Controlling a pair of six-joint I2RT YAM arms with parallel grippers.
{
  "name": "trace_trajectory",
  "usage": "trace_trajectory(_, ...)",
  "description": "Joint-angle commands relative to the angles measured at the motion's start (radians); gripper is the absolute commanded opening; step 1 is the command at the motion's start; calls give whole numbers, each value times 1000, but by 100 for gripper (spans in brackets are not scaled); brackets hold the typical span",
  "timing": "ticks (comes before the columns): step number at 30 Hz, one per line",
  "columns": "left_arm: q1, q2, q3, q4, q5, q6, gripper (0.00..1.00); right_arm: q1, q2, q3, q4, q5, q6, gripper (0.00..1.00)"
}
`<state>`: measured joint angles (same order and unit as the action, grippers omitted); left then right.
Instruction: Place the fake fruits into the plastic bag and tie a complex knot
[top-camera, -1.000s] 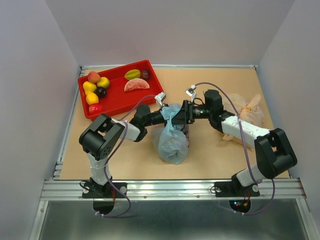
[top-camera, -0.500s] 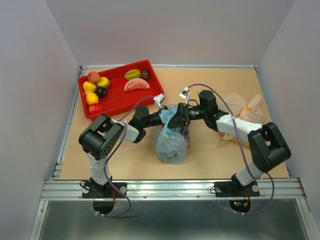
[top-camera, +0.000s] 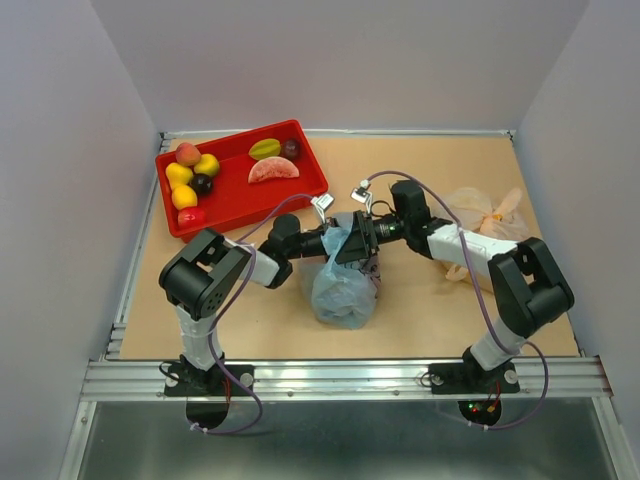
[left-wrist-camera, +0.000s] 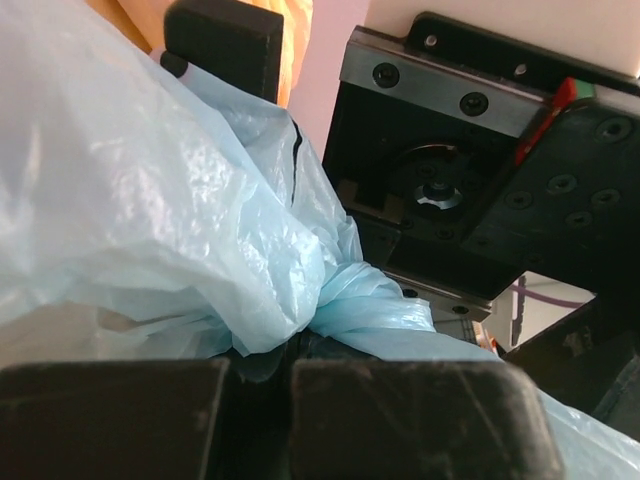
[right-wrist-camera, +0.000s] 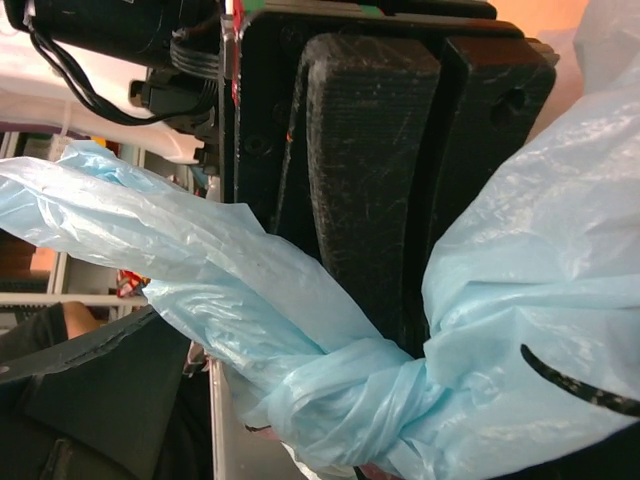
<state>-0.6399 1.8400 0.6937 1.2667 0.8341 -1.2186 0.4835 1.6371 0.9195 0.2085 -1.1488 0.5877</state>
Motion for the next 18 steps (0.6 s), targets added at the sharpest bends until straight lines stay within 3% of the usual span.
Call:
trace_trajectory(1,-50,-42,-6,626,53,50,0,7,-57,79,-106,-29,-118,100)
trace_trajectory(5,-49,-45,6,632,54,42,0,-54,-128,87,-350,24,-305,100)
trace_trajectory(8,-49,-36,13,640,53,28,0,-78,-155,93,-463,58,-345,100)
trace_trajectory(18,-49,-27,26,665,49,7,0,-192,-206,133,-610,57,-365,99)
